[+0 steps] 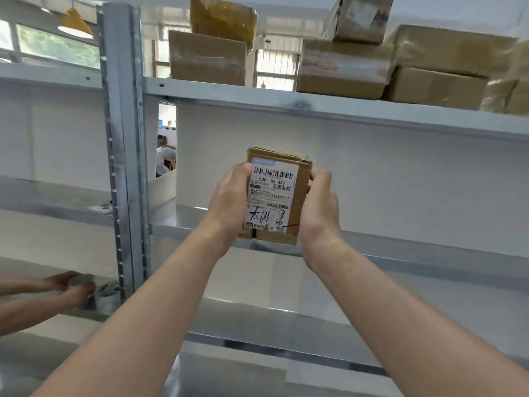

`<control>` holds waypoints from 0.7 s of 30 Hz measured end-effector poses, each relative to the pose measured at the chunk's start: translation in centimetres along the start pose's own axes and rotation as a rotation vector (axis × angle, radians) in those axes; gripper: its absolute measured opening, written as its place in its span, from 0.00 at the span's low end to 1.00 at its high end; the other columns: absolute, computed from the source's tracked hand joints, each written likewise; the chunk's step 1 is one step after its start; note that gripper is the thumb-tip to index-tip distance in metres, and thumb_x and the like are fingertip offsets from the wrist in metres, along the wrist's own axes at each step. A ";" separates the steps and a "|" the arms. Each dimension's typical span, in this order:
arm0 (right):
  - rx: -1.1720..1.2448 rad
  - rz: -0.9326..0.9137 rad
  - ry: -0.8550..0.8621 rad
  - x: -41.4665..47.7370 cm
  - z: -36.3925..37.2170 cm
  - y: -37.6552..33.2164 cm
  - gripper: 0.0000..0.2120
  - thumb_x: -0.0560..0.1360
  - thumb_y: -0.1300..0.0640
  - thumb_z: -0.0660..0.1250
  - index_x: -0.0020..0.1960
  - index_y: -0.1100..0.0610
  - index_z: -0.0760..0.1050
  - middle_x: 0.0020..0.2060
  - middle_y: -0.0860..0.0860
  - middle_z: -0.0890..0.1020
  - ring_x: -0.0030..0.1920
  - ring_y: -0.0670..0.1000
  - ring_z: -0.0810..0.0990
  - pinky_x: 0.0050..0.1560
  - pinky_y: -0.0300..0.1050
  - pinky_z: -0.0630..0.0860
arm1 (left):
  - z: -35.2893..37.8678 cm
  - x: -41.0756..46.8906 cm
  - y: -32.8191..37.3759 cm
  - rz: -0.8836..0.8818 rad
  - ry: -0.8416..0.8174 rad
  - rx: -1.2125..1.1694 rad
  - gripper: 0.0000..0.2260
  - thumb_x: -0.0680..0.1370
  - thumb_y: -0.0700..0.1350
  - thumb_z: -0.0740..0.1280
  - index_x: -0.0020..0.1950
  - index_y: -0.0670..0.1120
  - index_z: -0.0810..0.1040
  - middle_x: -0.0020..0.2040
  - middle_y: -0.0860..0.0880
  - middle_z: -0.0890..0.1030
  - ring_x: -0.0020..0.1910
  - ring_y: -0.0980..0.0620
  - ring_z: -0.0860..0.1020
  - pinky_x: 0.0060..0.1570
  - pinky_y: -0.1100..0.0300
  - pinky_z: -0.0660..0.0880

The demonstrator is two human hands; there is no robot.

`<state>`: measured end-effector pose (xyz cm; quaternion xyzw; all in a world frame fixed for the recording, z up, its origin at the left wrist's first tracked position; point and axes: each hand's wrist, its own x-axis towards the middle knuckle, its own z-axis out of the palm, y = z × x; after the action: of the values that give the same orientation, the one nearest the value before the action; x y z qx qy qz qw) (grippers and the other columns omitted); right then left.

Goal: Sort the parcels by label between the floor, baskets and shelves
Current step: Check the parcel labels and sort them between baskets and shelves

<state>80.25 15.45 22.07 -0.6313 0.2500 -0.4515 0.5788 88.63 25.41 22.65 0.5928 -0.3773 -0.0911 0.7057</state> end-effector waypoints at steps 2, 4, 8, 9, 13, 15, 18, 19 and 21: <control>-0.024 -0.029 0.047 0.5 -0.5 -1.1 0.36 0.72 0.30 0.49 0.56 0.53 0.83 0.56 0.55 0.87 0.57 0.57 0.86 0.55 0.60 0.87 | 0.8 1.1 0.6 0.009 -0.036 -0.038 0.24 0.85 0.59 0.49 0.60 0.49 0.82 0.48 0.52 0.86 0.42 0.60 0.84 0.31 0.68 0.77; -0.049 -0.049 0.089 1.2 -0.8 -1.8 0.35 0.70 0.29 0.49 0.55 0.50 0.82 0.58 0.55 0.85 0.60 0.58 0.84 0.61 0.65 0.84 | 1.7 2.3 0.9 0.015 -0.073 -0.076 0.24 0.85 0.58 0.49 0.60 0.48 0.82 0.48 0.53 0.87 0.41 0.61 0.84 0.30 0.68 0.77; -0.070 -0.087 0.214 2.5 -1.6 -2.6 0.33 0.70 0.28 0.50 0.56 0.47 0.82 0.59 0.54 0.84 0.63 0.58 0.82 0.66 0.69 0.80 | 3.4 4.5 0.9 0.027 -0.181 -0.117 0.24 0.85 0.59 0.49 0.60 0.49 0.81 0.48 0.53 0.87 0.43 0.59 0.85 0.37 0.62 0.78; -0.073 -0.092 0.250 2.6 -1.9 -2.8 0.33 0.70 0.28 0.50 0.56 0.47 0.82 0.59 0.55 0.84 0.63 0.58 0.82 0.65 0.69 0.81 | 4.0 5.0 0.8 0.033 -0.217 -0.118 0.24 0.85 0.59 0.49 0.60 0.51 0.81 0.49 0.54 0.87 0.44 0.59 0.85 0.39 0.62 0.78; -0.069 -0.109 0.378 2.7 -3.4 -3.4 0.33 0.69 0.28 0.51 0.57 0.46 0.82 0.60 0.56 0.84 0.62 0.58 0.83 0.63 0.68 0.83 | 6.3 6.4 0.7 0.022 -0.366 -0.179 0.22 0.86 0.57 0.49 0.62 0.51 0.80 0.47 0.56 0.86 0.44 0.61 0.84 0.33 0.69 0.78; -0.082 -0.121 0.459 2.6 -4.5 -3.6 0.32 0.69 0.28 0.51 0.57 0.46 0.82 0.60 0.55 0.84 0.62 0.58 0.83 0.64 0.68 0.82 | 7.6 6.6 0.7 0.008 -0.436 -0.221 0.22 0.86 0.57 0.50 0.63 0.49 0.80 0.47 0.55 0.86 0.43 0.62 0.84 0.31 0.70 0.77; -0.128 -0.146 0.578 1.7 -6.3 -4.0 0.28 0.69 0.30 0.52 0.54 0.43 0.82 0.59 0.55 0.84 0.62 0.58 0.83 0.64 0.68 0.81 | 9.8 6.3 0.9 -0.010 -0.527 -0.281 0.21 0.86 0.56 0.50 0.64 0.49 0.79 0.46 0.56 0.86 0.41 0.63 0.83 0.30 0.70 0.76; -0.146 -0.156 0.614 1.1 -7.0 -4.2 0.27 0.69 0.30 0.52 0.53 0.42 0.81 0.58 0.55 0.84 0.62 0.58 0.83 0.64 0.68 0.82 | 10.6 6.0 1.1 -0.014 -0.561 -0.294 0.22 0.86 0.57 0.50 0.64 0.49 0.79 0.46 0.57 0.86 0.41 0.63 0.83 0.30 0.70 0.77; -0.177 -0.165 0.675 -0.1 -8.6 -4.8 0.27 0.69 0.30 0.52 0.53 0.42 0.81 0.58 0.55 0.84 0.61 0.57 0.83 0.62 0.67 0.83 | 12.4 5.1 1.7 -0.023 -0.626 -0.318 0.22 0.85 0.57 0.49 0.64 0.49 0.79 0.45 0.58 0.86 0.41 0.63 0.84 0.32 0.68 0.78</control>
<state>71.82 12.15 25.95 -0.5123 0.4136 -0.6563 0.3685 83.73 13.47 26.47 0.4228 -0.5497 -0.3340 0.6383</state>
